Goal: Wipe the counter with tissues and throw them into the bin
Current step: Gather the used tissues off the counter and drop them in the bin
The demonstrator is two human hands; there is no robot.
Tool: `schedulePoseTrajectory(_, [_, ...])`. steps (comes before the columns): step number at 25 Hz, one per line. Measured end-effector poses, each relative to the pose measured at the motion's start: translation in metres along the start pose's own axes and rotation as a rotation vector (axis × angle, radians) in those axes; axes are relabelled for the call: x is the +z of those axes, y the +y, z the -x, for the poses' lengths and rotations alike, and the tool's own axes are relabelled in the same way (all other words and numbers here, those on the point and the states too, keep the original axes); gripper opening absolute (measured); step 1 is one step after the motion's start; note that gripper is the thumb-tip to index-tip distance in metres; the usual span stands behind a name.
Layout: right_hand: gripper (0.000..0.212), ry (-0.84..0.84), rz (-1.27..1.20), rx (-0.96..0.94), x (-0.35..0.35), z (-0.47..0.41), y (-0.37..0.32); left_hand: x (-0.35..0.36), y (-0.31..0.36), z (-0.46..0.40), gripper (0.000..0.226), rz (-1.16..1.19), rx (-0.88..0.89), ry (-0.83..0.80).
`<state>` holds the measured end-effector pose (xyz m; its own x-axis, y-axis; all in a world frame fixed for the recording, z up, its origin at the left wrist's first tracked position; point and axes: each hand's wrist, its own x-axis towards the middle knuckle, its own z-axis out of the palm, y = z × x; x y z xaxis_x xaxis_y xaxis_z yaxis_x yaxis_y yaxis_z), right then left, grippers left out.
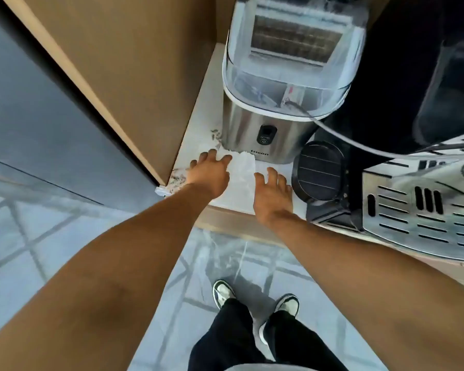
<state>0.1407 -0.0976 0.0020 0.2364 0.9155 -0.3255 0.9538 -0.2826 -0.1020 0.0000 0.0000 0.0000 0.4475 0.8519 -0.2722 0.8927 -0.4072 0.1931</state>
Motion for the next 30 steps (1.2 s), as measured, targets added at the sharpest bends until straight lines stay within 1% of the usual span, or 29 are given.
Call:
schedulePoseTrajectory(4, [0.068,0.029,-0.049,0.051,0.007,-0.006,0.008,0.010,0.002,-0.014,0.047,-0.086,0.042,-0.032])
schedulePoseTrajectory(6, [0.068,0.040,-0.093,0.066,0.012,-0.009,0.011,0.014,0.002,-0.019,0.043,-0.109,0.062,-0.010])
schedulePoseTrajectory(8, [0.067,0.076,-0.140,0.073,0.015,-0.009,0.013,0.014,0.000,-0.023,0.041,-0.074,0.078,0.021])
schedulePoseTrajectory(10, [0.063,0.092,-0.173,0.080,0.016,-0.009,0.012,0.015,-0.001,-0.024,0.040,-0.033,0.092,0.017])
schedulePoseTrajectory(15, [0.047,0.077,-0.194,0.078,0.014,-0.010,0.013,0.017,0.001,-0.022,0.040,0.042,0.089,0.029])
schedulePoseTrajectory(21, [0.038,0.025,-0.204,0.050,0.006,-0.003,0.021,0.015,0.008,-0.010,0.036,0.103,0.030,0.070])
schedulePoseTrajectory(25, [0.035,0.044,-0.187,0.007,0.005,0.012,0.024,0.011,0.016,0.011,0.037,0.152,-0.010,0.088])
schedulePoseTrajectory(27, [0.035,0.054,-0.171,-0.041,0.006,0.021,0.027,0.010,0.022,0.026,0.036,0.159,-0.032,0.087])
schedulePoseTrajectory(30, [0.039,0.062,-0.217,-0.078,0.006,0.041,0.040,0.008,0.035,0.052,0.034,0.145,-0.070,0.106])
